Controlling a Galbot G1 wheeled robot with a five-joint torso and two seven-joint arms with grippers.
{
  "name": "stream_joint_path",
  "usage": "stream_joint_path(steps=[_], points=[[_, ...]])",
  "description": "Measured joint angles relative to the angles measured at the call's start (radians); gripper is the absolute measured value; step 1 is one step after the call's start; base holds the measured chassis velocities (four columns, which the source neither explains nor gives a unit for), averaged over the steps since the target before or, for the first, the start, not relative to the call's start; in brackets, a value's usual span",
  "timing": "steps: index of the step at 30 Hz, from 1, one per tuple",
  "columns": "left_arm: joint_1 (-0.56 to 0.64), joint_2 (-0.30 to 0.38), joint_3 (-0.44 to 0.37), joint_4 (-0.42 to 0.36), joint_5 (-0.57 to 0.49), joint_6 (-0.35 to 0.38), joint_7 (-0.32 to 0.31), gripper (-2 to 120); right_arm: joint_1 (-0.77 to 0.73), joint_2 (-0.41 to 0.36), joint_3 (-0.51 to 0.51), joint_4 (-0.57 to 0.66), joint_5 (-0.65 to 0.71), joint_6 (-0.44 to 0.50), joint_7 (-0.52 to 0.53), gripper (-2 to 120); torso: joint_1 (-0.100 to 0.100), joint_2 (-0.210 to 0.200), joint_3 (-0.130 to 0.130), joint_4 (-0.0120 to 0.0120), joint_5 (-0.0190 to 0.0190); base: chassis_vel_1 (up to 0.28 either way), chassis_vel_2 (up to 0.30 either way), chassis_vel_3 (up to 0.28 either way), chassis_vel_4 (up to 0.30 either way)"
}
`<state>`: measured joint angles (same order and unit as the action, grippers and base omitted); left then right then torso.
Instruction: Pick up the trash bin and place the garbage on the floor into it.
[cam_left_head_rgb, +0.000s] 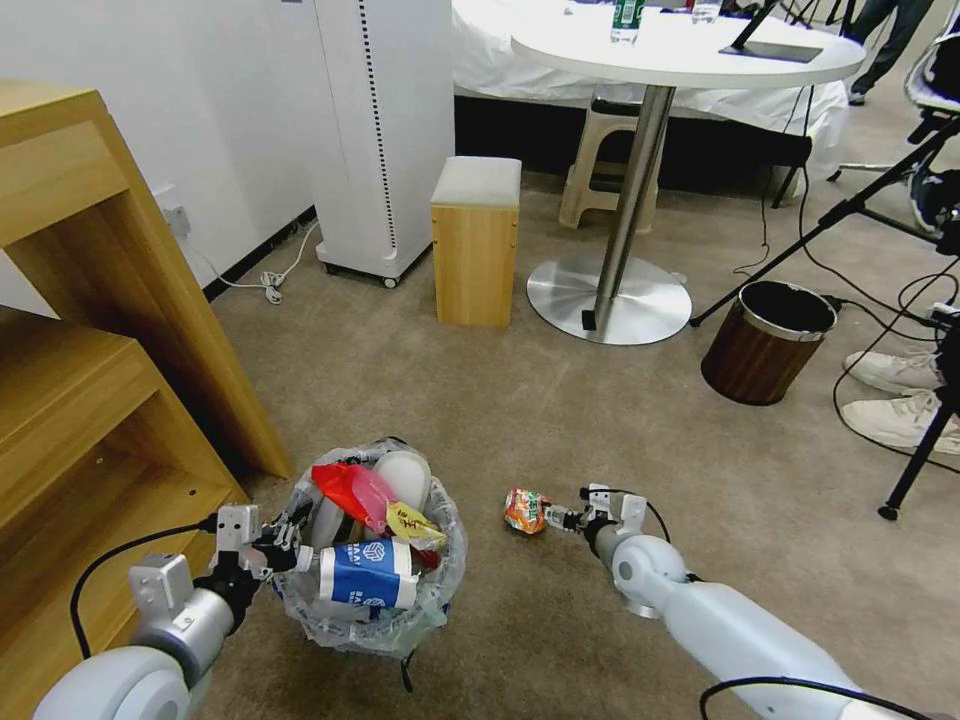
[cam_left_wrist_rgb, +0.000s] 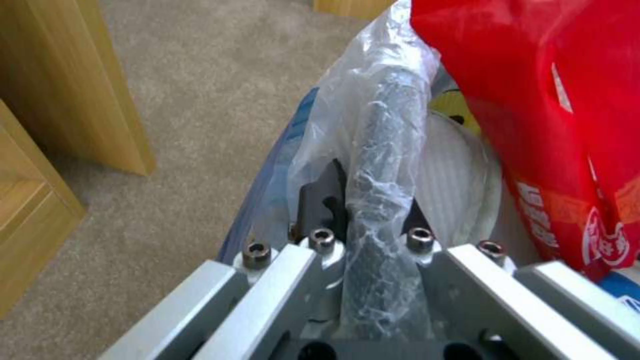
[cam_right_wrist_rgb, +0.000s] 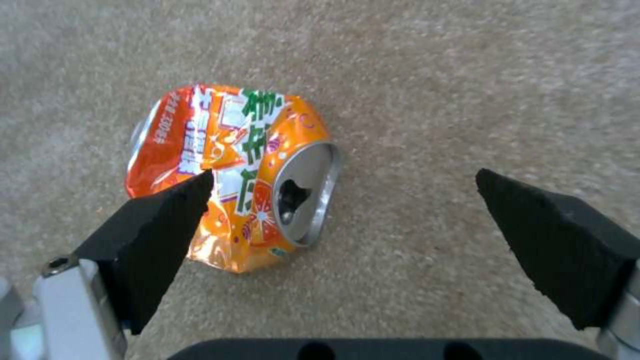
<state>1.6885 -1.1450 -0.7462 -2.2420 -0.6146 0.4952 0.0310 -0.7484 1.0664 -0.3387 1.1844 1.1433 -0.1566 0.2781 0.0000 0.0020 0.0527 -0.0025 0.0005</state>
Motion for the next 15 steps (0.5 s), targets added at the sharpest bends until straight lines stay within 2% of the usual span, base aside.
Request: stream_joint_path(steps=[11, 13, 15], points=[[-0.002, 0.000, 0.001, 0.010, 0.001, -0.012, 0.000, 3, 0.062, 0.104, -0.043, -0.117, -0.056, 0.022, -0.026, 99, 0.000, 0.000, 0.000, 0.0000, 0.0000, 0.000, 0.000, 0.000, 0.000], [-0.002, 0.003, 0.000, 0.010, -0.001, -0.013, 0.000, 3, 0.064, 0.125, -0.045, -0.139, -0.077, 0.030, -0.025, 91, 0.000, 0.000, 0.000, 0.0003, 0.0004, 0.000, 0.000, 0.000, 0.000], [-0.002, 0.004, 0.000, 0.009, -0.001, -0.013, -0.001, 3, 0.061, 0.126, -0.044, -0.140, -0.083, 0.034, -0.025, 88, 0.000, 0.000, 0.000, 0.0003, 0.0002, 0.000, 0.000, 0.000, 0.000]])
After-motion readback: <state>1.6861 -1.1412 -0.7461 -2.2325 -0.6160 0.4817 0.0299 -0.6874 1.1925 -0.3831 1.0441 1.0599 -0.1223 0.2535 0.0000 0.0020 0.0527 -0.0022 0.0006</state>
